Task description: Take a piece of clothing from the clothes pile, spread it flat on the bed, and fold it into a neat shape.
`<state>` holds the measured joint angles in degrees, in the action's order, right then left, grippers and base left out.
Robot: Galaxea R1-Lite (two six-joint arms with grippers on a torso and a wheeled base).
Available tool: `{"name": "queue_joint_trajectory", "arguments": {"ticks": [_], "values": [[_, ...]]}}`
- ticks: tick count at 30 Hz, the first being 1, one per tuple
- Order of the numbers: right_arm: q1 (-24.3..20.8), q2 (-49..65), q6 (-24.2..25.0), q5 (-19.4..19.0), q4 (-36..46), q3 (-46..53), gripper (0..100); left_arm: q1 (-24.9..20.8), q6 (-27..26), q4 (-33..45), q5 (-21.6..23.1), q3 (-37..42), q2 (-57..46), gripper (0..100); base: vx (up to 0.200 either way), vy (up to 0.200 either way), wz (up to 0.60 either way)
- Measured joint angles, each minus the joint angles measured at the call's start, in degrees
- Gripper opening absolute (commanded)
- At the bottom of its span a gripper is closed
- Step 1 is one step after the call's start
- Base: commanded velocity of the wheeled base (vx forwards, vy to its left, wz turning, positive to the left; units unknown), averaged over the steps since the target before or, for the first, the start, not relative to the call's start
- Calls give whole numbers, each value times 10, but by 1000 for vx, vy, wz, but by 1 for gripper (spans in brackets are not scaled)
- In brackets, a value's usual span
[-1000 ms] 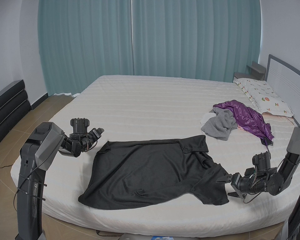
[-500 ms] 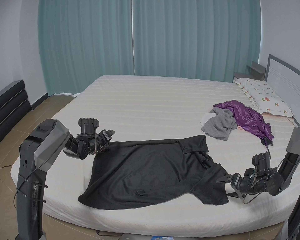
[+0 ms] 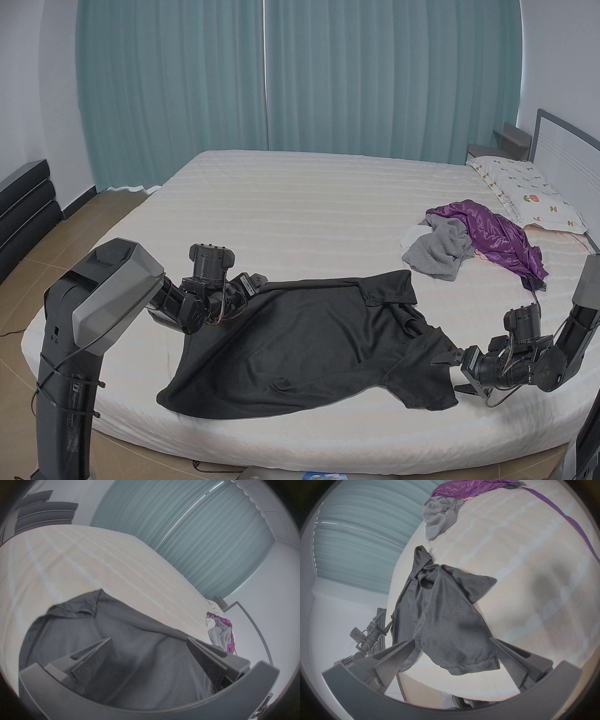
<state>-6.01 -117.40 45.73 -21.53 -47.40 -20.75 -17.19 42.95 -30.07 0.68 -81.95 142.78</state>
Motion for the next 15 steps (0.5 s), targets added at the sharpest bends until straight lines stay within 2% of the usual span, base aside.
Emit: {"name": "queue_joint_trajectory", "arguments": {"ticks": [7,15], "values": [[-2,0,-1,-1,0,3,100,-8,-1,0,-3,6,11,100,0,0,0],[-4,-4,-2,0,-4,4,100,18,-9,0,-6,-7,28,100,0,0,0]]}}
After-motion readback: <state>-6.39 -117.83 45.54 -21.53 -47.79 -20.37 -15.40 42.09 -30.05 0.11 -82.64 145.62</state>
